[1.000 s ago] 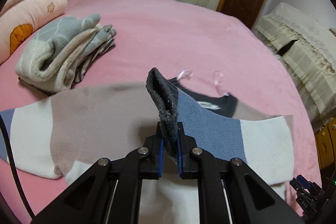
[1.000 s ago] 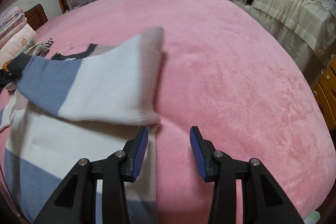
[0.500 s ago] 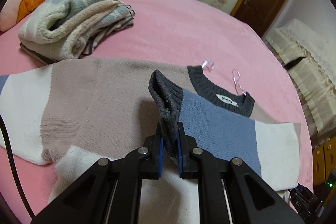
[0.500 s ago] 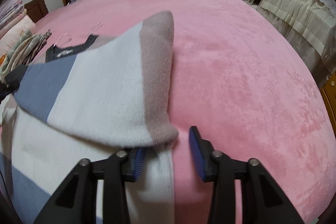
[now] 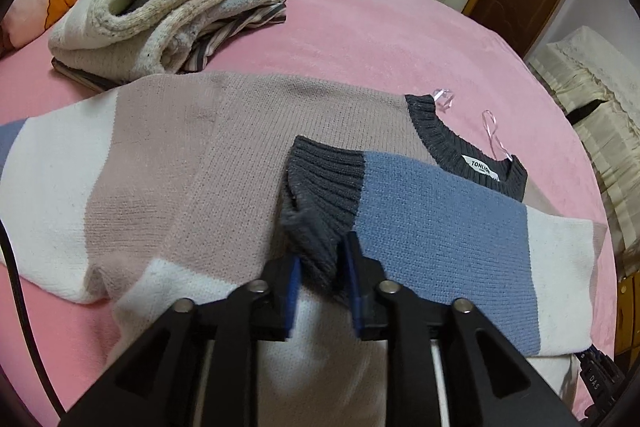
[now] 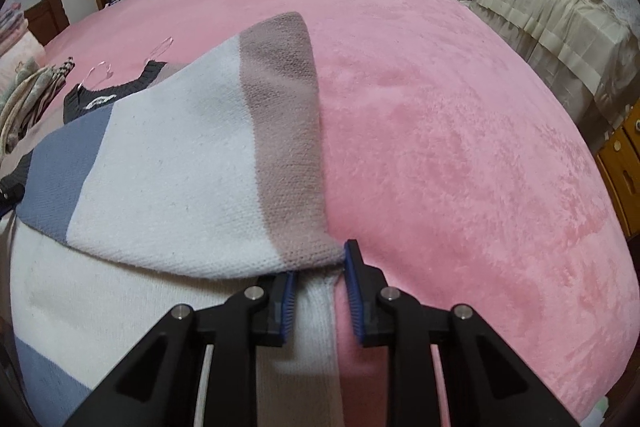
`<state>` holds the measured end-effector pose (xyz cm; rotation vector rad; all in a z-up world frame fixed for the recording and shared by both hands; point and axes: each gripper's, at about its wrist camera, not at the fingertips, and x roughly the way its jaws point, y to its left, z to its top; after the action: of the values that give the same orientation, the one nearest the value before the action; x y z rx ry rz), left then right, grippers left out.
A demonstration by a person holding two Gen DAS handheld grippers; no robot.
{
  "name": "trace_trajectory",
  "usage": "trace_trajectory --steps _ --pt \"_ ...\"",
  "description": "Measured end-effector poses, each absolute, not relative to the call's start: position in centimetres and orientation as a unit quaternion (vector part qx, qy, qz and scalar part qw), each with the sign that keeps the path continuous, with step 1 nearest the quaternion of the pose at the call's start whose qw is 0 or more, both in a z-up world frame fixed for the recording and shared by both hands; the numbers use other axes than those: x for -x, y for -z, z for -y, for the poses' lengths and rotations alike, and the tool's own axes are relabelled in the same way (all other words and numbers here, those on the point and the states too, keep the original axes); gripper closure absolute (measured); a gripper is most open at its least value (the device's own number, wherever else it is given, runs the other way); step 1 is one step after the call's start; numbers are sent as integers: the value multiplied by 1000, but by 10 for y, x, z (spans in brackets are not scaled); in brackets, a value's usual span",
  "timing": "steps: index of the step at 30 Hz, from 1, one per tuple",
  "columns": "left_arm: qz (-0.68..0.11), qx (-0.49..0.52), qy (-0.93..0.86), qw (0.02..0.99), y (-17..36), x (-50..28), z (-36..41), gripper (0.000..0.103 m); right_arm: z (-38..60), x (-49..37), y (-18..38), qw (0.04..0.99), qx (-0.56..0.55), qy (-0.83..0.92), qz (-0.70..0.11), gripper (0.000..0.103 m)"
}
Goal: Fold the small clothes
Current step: 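Lower the sleeve onto the body and open the right gripper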
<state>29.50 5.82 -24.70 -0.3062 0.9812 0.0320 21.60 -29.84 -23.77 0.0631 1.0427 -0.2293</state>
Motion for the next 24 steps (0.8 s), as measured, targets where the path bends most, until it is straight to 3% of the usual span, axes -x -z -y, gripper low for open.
trace_trajectory --steps 1,3,6,8,17,24 --pt "-474 148 -15 868 243 -294 -60 69 297 -214 235 861 -27 109 -497 80" --pt "-476 149 -15 866 234 -291 -65 48 292 -206 226 864 -18 105 -491 77" --pt "-465 139 -34 873 212 -270 -78 27 287 -193 209 869 1 103 -483 76" --pt "-459 141 -45 876 202 -255 -91 21 281 -182 195 875 11 99 -473 72" --pt "-482 133 -137 855 185 -181 -187 21 204 -162 142 900 36 13 -435 71" --pt "-476 187 -217 832 182 -146 -274 21 81 -177 118 904 71 -93 -412 71"
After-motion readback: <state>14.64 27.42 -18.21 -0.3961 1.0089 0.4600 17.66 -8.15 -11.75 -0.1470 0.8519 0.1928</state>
